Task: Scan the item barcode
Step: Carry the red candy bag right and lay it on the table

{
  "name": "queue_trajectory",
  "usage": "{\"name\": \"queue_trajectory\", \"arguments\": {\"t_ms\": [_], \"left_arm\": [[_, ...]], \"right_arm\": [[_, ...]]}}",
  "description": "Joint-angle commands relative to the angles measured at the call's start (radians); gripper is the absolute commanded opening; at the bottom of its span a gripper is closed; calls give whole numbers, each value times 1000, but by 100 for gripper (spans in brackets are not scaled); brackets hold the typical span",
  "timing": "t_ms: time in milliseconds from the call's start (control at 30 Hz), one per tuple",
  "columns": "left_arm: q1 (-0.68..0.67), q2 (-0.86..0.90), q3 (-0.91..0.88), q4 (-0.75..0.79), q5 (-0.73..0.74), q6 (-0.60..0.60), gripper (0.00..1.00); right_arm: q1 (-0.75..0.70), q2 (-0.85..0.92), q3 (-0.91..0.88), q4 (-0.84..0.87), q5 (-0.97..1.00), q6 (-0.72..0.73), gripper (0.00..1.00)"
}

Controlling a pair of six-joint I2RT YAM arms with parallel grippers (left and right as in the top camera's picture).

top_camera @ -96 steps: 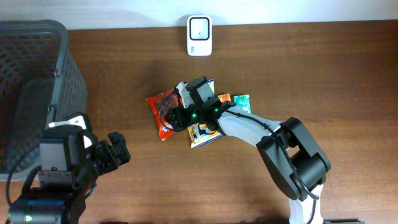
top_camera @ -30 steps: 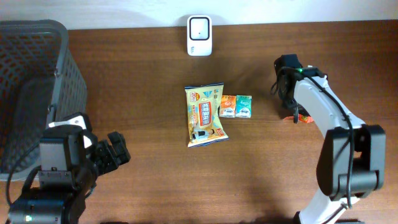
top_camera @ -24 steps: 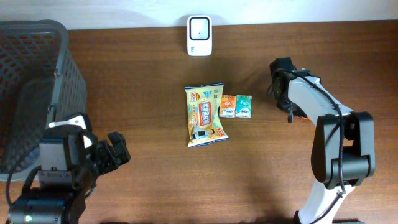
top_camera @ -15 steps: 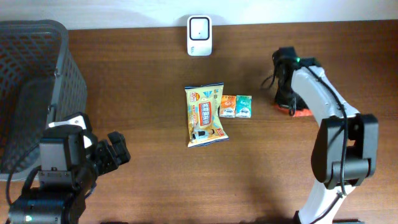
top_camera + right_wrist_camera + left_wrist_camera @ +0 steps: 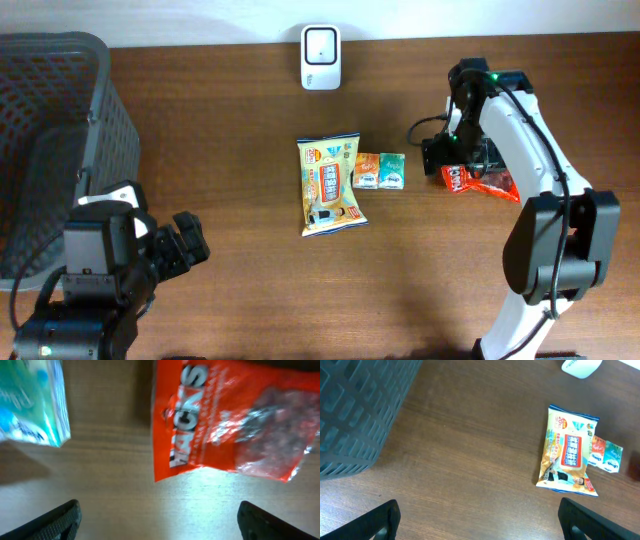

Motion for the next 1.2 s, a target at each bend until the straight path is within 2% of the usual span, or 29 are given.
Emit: {"name": "queue_trajectory", "arguments": {"t_ms": [0, 67, 233, 500, 533, 600, 667, 700, 767, 800, 833, 967, 1167], "left_arm": [[6, -3, 4, -1, -5, -9, 99], [6, -3, 4, -1, -5, -9, 99], [6, -3, 4, -1, -5, -9, 99], [6, -3, 4, -1, -5, -9, 99], [6, -3, 4, -1, -5, -9, 99], [6, -3, 4, -1, -5, -9, 99], [6, -3, 4, -1, -5, -9, 99], [6, -3, 4, -1, -5, -9, 99], [6, -3, 4, -1, -5, -9, 99], [6, -3, 4, -1, -5, -9, 99], [6, -3, 4, -1, -5, -9, 99], [6, -3, 4, -1, -5, -9, 99], [6, -3, 4, -1, -5, -9, 99]], "right_arm": [[61, -16, -124, 91, 135, -88, 99], [92, -16, -213, 191, 329, -6, 99], [102, -16, -290, 323, 507, -4, 99], [60, -1, -360, 550, 517, -6, 99], [49, -1, -365, 564, 504, -6, 96], [31, -1, -387, 600, 473, 1, 73], [26, -1, -408, 634, 435, 1, 68], [25, -1, -411, 639, 424, 5, 61], [25, -2, -410, 639, 422, 32, 41], [25, -2, -406, 638, 422, 58, 27], [25, -2, -389, 623, 410, 64, 20], [25, -5, -215, 456, 364, 125, 5], [24, -6, 59, 274, -1, 125, 4]]}}
